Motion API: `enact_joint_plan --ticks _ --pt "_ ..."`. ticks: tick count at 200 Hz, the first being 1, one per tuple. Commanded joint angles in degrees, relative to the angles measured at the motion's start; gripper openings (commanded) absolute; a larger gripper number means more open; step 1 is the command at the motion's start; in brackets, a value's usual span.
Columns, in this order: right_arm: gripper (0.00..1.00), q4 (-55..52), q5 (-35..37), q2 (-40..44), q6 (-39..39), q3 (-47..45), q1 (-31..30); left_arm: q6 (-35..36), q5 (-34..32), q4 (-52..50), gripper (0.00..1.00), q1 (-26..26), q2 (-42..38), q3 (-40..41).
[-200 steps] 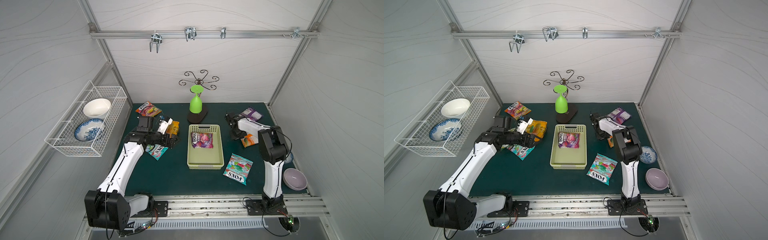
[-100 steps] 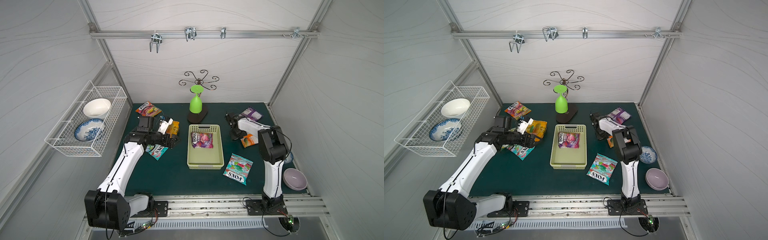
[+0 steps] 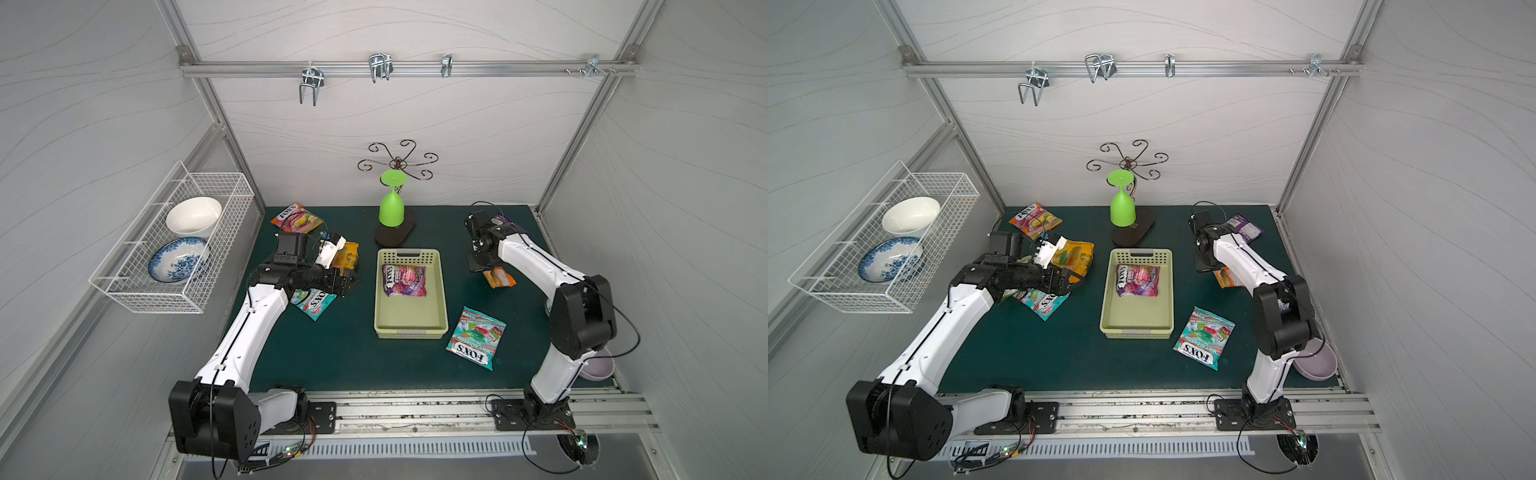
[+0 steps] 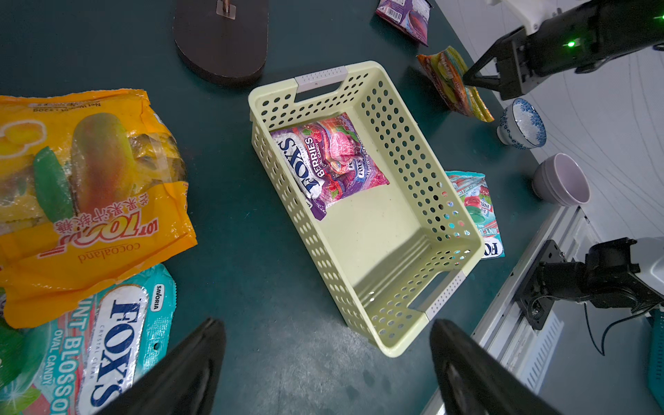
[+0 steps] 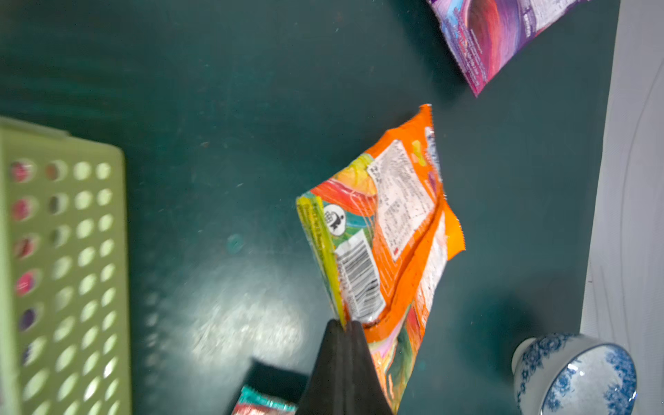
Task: Put the candies in the basket
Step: Pick up the candy at the center of the board, then place the candy in the basket.
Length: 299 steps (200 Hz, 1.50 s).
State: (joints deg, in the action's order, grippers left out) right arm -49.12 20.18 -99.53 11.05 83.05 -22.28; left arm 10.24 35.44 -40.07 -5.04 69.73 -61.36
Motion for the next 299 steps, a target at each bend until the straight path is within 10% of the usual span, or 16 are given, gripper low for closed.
enact_joint_plan --ticks 1,171,299 --pt "0.0 -3.5 -4.3 4.8 2.6 -0.1 0.4 0.3 0.9 1.0 0.93 -0.2 -1.2 -1.6" --pt "0.0 -13.4 -27.0 23.4 10.6 10.3 0.2 0.4 0.5 0.7 0.93 0.2 -1.8 -2.0" --pt "0.0 2.3 -33.4 20.9 27.9 9.7 -20.0 0.5 -0.3 1.8 0.93 0.8 -3.0 -0.8"
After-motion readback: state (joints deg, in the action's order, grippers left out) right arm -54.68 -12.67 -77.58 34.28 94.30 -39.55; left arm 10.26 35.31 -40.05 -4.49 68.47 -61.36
